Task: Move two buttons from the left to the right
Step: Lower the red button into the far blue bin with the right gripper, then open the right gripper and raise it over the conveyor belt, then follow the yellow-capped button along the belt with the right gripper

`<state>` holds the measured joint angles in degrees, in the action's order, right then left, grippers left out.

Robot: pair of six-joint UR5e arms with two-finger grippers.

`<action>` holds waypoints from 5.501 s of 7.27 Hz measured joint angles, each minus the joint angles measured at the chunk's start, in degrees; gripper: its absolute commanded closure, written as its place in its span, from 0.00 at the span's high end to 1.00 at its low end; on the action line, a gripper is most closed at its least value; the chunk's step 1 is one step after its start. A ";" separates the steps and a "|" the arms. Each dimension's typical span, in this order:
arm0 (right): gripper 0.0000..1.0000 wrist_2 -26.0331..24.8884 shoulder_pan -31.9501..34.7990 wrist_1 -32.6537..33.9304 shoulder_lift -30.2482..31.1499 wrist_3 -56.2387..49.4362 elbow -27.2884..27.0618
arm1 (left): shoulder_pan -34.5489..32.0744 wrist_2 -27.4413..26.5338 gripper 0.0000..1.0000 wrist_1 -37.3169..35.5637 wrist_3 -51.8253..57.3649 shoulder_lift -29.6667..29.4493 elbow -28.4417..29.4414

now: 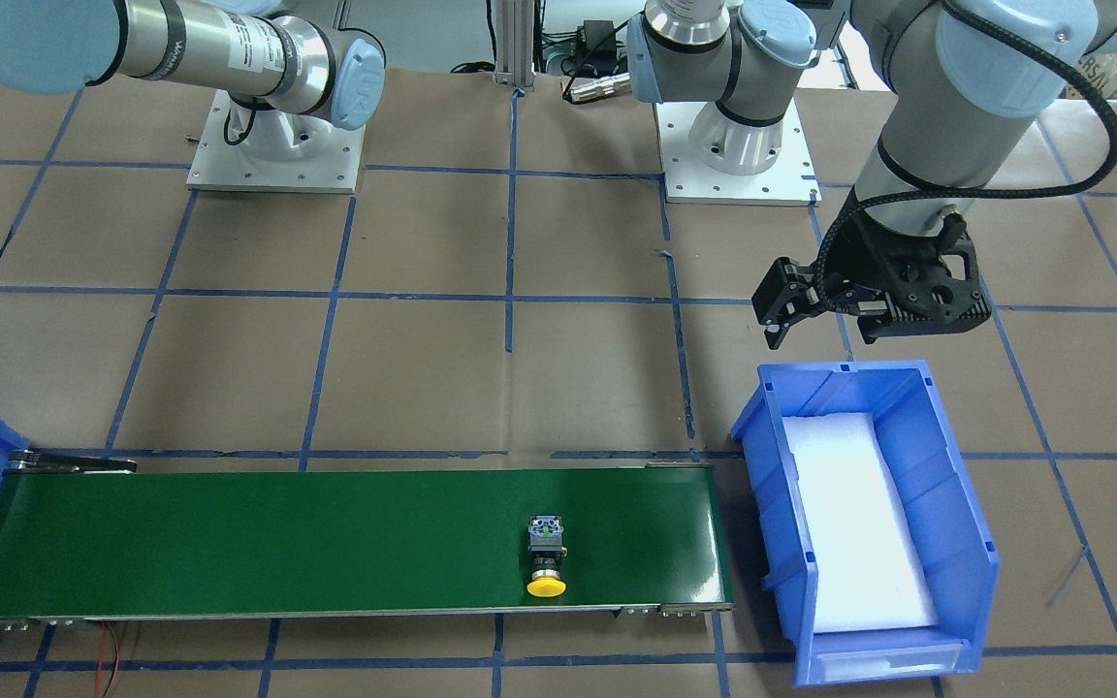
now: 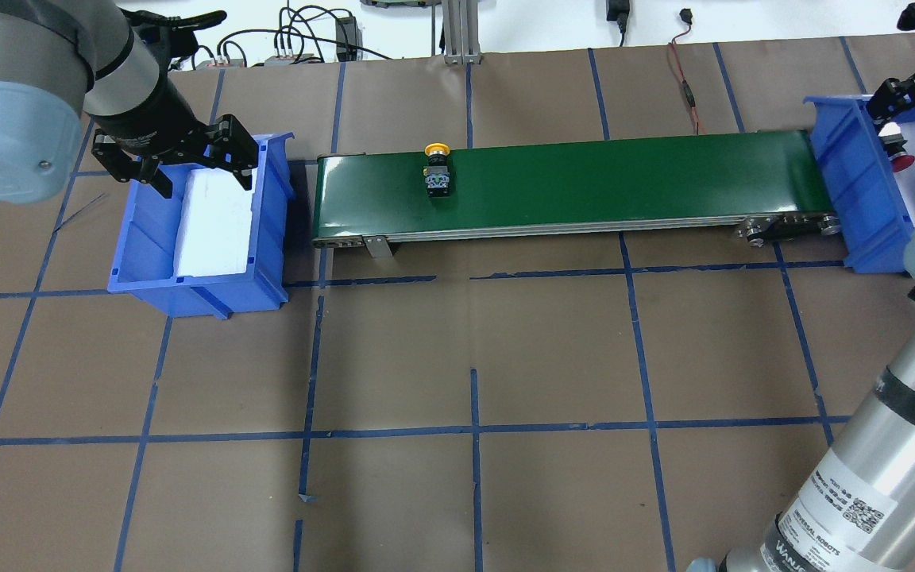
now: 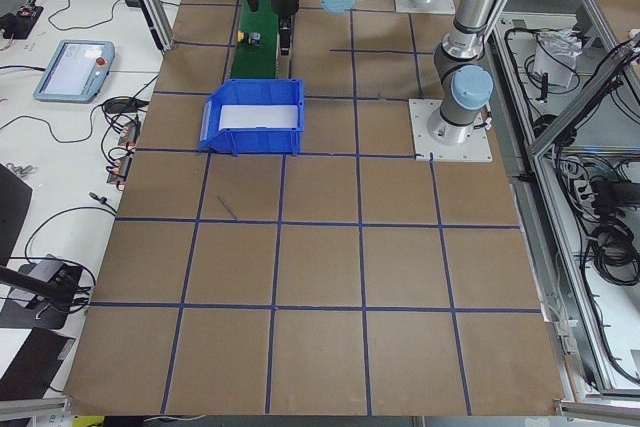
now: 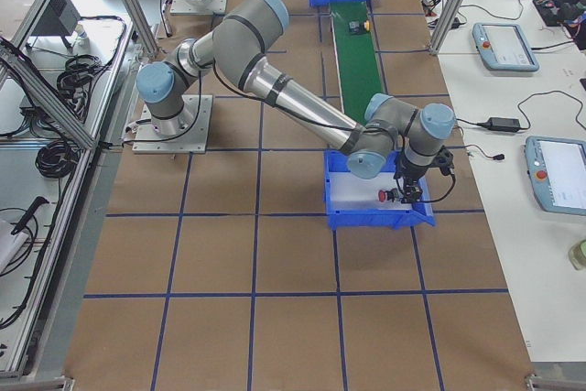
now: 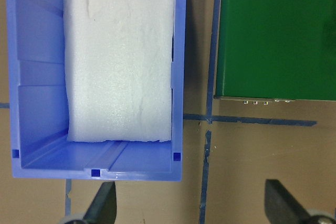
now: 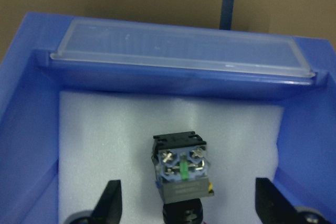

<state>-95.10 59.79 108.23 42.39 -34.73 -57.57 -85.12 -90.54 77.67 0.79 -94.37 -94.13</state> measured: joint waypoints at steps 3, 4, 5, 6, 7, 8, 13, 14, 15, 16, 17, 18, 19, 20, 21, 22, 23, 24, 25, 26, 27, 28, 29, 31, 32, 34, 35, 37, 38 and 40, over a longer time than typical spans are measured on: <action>0.98 0.08 0.01 -1.38 2.40 0.01 0.02 | 0.03 0.07 1.00 -0.04 0.06 -0.17 0.03; 0.98 0.14 0.14 -3.04 4.33 0.01 -0.05 | 0.02 0.16 1.00 -0.04 0.13 0.01 0.06; 0.98 0.78 0.31 -4.40 5.86 -0.01 -0.12 | 0.15 0.18 1.00 0.01 0.25 0.28 0.06; 0.98 2.26 0.70 -5.78 7.24 -0.04 -0.15 | 0.39 0.17 1.00 0.26 0.39 0.40 0.05; 0.98 3.52 2.06 -7.27 8.82 -0.05 -0.19 | 0.55 0.16 1.00 0.69 0.50 0.56 0.05; 0.98 4.18 4.74 -8.94 10.66 0.04 -0.32 | 0.55 0.22 1.00 1.26 0.51 0.72 0.07; 1.00 4.27 23.30 -17.22 22.13 4.05 -5.59 | 0.61 0.81 1.00 1.98 -1.64 1.60 0.80; 1.00 4.05 25.82 -17.33 25.09 4.21 -10.39 | 0.53 0.77 1.00 2.29 -1.31 2.26 0.36; 1.00 4.10 27.76 -16.04 27.51 6.35 -14.75 | 0.43 0.80 1.00 2.64 -1.05 2.56 0.10; 1.00 4.32 28.69 -13.95 29.37 13.53 -17.09 | 0.43 0.84 1.00 2.94 -0.94 2.57 0.04; 1.00 4.33 29.09 -12.28 30.93 25.07 -18.30 | 0.53 0.66 1.00 3.14 -0.92 2.65 0.04; 1.00 4.32 29.26 -11.56 31.88 31.89 -18.87 | 0.68 0.43 1.00 3.23 -0.93 2.65 0.01; 1.00 4.32 29.30 -11.36 32.40 34.50 -19.07 | 0.84 0.38 1.00 3.19 -0.76 2.56 -0.04; 1.00 4.14 29.32 -11.37 32.90 35.15 -19.18 | 0.90 0.34 1.00 3.18 -0.48 2.44 -0.06; 1.00 4.06 29.33 -11.45 33.68 34.69 -19.74 | 0.89 0.23 1.00 3.22 -0.29 2.56 -0.11; 1.00 4.19 29.33 -11.47 34.80 33.85 -21.29 | 0.86 0.20 1.00 3.16 -0.37 2.87 -0.14; 1.00 4.06 29.33 -11.31 35.83 33.46 -23.08 | 0.76 0.16 1.00 3.11 -0.68 2.97 -0.27; 1.00 3.69 29.32 -11.18 36.22 33.43 -24.07 | 0.72 0.08 1.00 3.22 -0.75 3.02 -0.50; 1.00 3.48 29.29 -11.33 36.36 33.48 -24.59 | 0.74 0.04 1.00 3.28 -0.74 3.15 -0.74; 1.00 3.31 29.24 -11.89 36.53 33.54 -24.96 | 0.70 0.00 1.00 3.49 -0.84 3.37 -0.97; 1.00 3.10 29.21 -12.97 36.74 33.59 -25.07 | 0.65 0.00 1.00 3.76 -0.93 3.85 -1.45; 1.00 2.98 29.22 -14.16 36.89 33.63 -24.90 | 0.61 0.16 1.00 3.78 -1.17 4.45 -2.18; 1.00 2.96 29.33 -15.29 37.06 33.66 -24.66 | 0.59 0.40 1.00 3.77 -1.39 4.87 -2.76; 1.00 2.93 29.98 -16.09 37.81 33.61 -24.62 | 0.82 0.30 1.00 3.55 -1.19 5.04 -3.11; 1.00 2.93 30.37 -16.17 37.99 33.60 -24.65 | 0.96 0.29 1.00 3.39 -1.10 4.96 -3.14; 1.00 2.93 30.66 -15.97 37.72 33.55 -24.52 | 1.07 0.52 1.00 3.24 -1.00 4.84 -3.16; 1.00 2.91 30.66 -15.58 37.46 33.35 -24.52 | 1.09 0.59 1.00 3.25 -0.98 4.79 -3.16; 1.00 2.96 30.66 -14.89 36.49 33.12 -24.48 | 1.10 0.55 1.00 3.27 -0.97 4.71 -3.16; 1.00 2.98 30.65 -14.52 35.79 33.08 -24.46 | 1.10 0.54 1.00 3.26 -0.97 4.64 -3.16; 1.00 2.69 30.65 -13.80 34.90 33.06 -24.42 | 1.09 0.52 1.00 3.21 -0.91 4.53 -3.16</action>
<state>-92.42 90.44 94.43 77.29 -1.67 -81.99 -84.04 -90.02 80.89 -0.12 -89.84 -97.29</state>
